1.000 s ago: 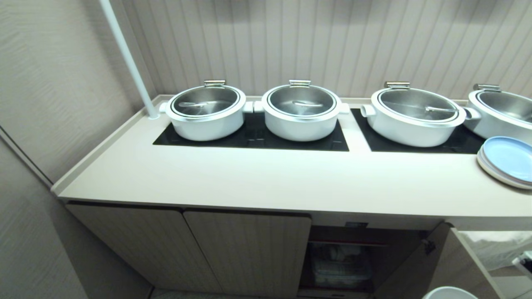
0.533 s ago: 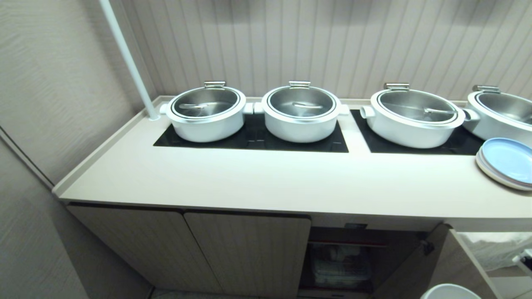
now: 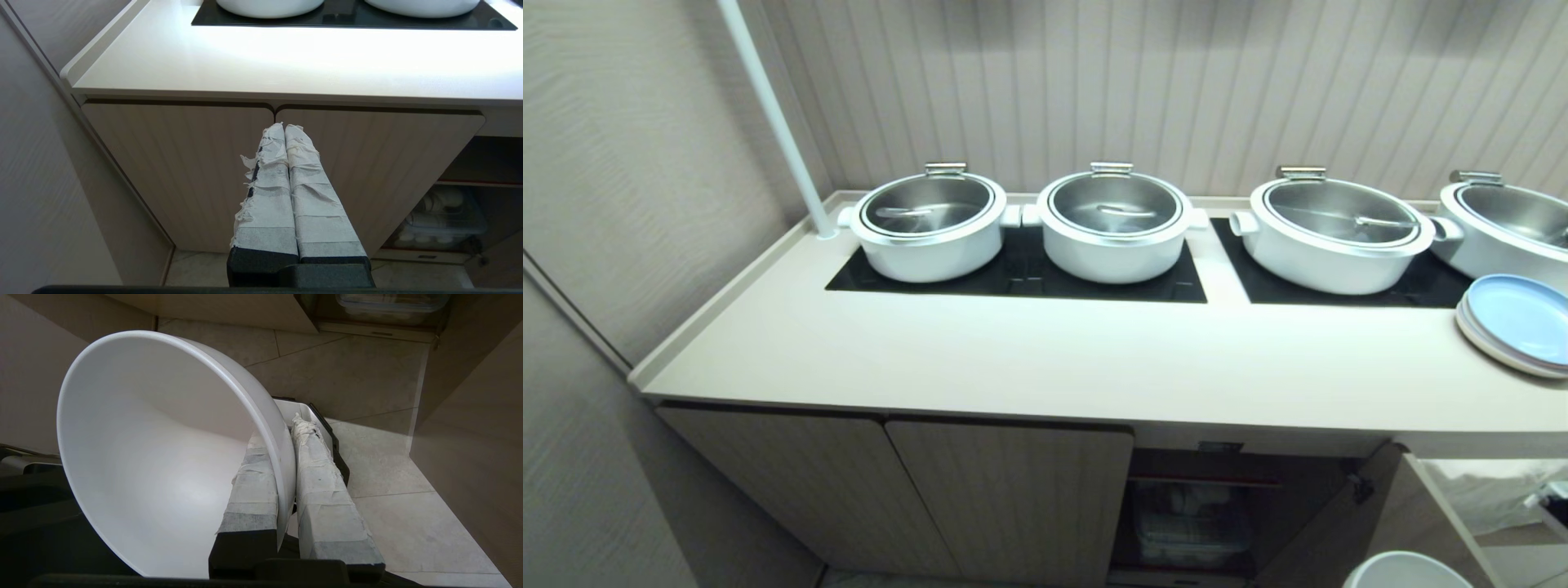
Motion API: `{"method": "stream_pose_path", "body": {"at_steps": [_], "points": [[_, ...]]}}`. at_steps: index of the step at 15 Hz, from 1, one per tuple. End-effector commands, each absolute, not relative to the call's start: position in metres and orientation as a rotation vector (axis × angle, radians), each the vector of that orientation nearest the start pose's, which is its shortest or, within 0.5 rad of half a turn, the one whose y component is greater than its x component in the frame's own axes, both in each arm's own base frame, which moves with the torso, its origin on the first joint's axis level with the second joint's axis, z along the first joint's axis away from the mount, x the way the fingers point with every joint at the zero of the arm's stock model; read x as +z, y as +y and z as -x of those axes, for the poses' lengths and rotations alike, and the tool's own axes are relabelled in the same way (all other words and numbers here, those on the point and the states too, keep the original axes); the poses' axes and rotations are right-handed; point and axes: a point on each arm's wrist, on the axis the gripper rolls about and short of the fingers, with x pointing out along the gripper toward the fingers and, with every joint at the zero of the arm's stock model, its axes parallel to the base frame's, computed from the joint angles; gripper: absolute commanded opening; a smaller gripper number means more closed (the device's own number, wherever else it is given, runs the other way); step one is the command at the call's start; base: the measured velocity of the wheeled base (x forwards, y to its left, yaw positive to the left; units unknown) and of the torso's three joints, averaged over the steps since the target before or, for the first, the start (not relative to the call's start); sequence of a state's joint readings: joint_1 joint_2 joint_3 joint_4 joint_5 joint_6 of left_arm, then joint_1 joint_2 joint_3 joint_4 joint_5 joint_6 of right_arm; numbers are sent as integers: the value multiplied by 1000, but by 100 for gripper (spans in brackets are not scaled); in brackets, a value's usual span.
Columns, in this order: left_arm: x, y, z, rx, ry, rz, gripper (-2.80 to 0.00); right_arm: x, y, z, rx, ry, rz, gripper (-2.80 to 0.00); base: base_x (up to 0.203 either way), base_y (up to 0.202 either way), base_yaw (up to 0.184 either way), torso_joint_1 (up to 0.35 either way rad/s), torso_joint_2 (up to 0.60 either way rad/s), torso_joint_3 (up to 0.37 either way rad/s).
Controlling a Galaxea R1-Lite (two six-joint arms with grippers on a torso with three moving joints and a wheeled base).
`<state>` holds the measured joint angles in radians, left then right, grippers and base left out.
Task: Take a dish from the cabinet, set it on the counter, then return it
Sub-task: Place it on the table
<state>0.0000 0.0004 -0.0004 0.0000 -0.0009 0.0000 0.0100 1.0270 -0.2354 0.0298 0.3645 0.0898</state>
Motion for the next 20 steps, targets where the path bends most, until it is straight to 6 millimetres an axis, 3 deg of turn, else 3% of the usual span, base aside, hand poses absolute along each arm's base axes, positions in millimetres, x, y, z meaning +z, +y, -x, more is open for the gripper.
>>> {"method": "stream_pose_path", "body": {"at_steps": [1,20], "points": [[76,0,23,-2,-1,0,-280,111,9,-90,319,833,-231,-280,0,0,0,49,-78,-43],[76,0,23,-1,0,0,-280,121,10,-94,326,799,-221,-280,0,0,0,20,-40,-17]]}}
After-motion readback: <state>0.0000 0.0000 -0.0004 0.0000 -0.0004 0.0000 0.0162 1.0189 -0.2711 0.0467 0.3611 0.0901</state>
